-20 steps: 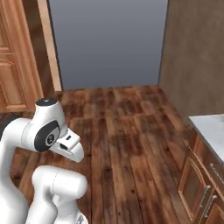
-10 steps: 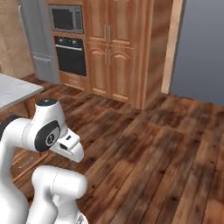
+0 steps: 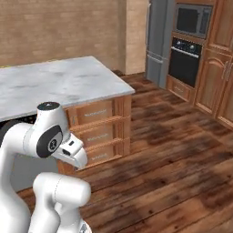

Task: Clear the mugs and bowl far away from the sink.

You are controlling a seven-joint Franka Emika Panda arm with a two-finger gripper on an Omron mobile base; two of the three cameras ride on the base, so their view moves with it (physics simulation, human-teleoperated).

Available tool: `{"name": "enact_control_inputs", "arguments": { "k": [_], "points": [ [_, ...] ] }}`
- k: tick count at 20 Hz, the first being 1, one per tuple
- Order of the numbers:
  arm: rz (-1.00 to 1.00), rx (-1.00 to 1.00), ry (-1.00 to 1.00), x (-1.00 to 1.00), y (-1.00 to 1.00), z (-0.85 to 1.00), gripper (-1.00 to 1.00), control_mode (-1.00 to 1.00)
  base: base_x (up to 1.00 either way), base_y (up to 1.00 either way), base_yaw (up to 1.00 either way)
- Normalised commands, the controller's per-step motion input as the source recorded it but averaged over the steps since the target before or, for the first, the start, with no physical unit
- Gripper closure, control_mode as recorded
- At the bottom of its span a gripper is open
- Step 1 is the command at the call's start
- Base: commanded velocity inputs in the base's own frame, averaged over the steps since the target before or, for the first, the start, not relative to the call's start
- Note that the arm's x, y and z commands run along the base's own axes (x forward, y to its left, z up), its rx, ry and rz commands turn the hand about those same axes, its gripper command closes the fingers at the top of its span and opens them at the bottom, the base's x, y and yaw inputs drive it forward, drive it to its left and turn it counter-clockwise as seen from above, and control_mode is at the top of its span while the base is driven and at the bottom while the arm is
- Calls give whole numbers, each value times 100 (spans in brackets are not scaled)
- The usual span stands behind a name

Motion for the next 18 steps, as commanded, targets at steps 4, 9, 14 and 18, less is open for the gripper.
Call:
{"name": "enact_control_inputs", "arguments": {
  "k": [4, 9, 14, 18],
  "points": [
    [0, 0, 0, 0, 0, 0, -100, 100, 50, 0, 78],
    [0, 0, 0, 0, 0, 0, -100, 100, 44, 37, 63],
    [0, 0, 0, 0, 0, 0, -100, 100, 91, 74, 35],
    [0, 0, 0, 0, 0, 0, -100, 100, 81, 98, 19]
  ]
}}
